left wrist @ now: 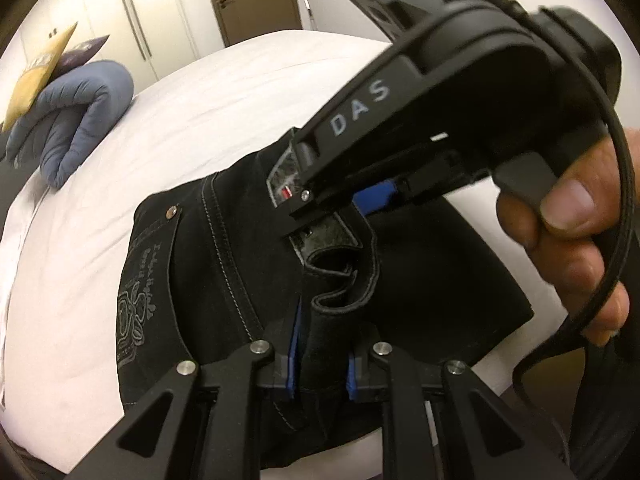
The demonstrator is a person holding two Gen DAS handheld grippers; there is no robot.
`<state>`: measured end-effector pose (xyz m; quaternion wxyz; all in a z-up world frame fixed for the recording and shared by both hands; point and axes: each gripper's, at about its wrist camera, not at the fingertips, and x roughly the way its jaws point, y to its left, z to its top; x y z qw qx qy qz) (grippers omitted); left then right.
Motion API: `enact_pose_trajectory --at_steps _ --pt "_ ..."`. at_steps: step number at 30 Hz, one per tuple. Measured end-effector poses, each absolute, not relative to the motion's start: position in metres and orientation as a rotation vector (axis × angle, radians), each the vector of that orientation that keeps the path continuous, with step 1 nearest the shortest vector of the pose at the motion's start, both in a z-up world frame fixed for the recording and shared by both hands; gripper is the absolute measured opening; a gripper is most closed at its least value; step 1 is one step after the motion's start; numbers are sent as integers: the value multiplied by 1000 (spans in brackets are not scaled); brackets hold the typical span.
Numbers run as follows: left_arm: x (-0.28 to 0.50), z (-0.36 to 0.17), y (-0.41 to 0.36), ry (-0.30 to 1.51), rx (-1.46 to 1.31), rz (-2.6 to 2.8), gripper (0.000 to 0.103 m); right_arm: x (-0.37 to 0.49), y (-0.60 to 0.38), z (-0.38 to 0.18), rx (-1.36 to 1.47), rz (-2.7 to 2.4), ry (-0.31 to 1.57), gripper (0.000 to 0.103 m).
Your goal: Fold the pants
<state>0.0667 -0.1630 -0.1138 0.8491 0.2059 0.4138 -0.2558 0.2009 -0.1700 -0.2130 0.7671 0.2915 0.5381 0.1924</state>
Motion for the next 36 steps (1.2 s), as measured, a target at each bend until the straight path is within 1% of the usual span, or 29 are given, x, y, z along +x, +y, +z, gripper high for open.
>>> enact_pose_trajectory --at_steps 3,6,11,15,23,29,32,33,34,35,36 --pt "69 -110 -169 861 449 -562 18 191 -179 -204 593 383 1152 18" --pt "62 -108 -180 847 468 -591 18 186 -186 -190 532 370 1130 13" --pt "54 -107 -198 832 491 -627 18 177 -219 -179 538 377 1112 12" --pt "53 -111 -199 830 508 -644 18 168 -242 -185 573 364 1108 12" --pt "58 -118 -196 830 527 -668 19 157 -253 -198 614 324 1098 12" --pt "68 -131 -185 849 499 -677 22 155 -257 -214 619 313 1102 12" --pt "76 -136 -173 854 453 -686 29 153 -266 -231 700 346 1078 11" --pt "77 -135 -169 857 435 -687 34 150 -270 -237 721 372 1053 12" --pt "79 -135 -163 865 413 -691 42 148 -271 -239 729 391 1031 12" --pt "82 -132 -153 884 376 -702 45 146 -272 -240 732 405 1016 13" --pt "83 -127 -143 891 340 -716 52 144 -272 -239 737 415 1005 16"
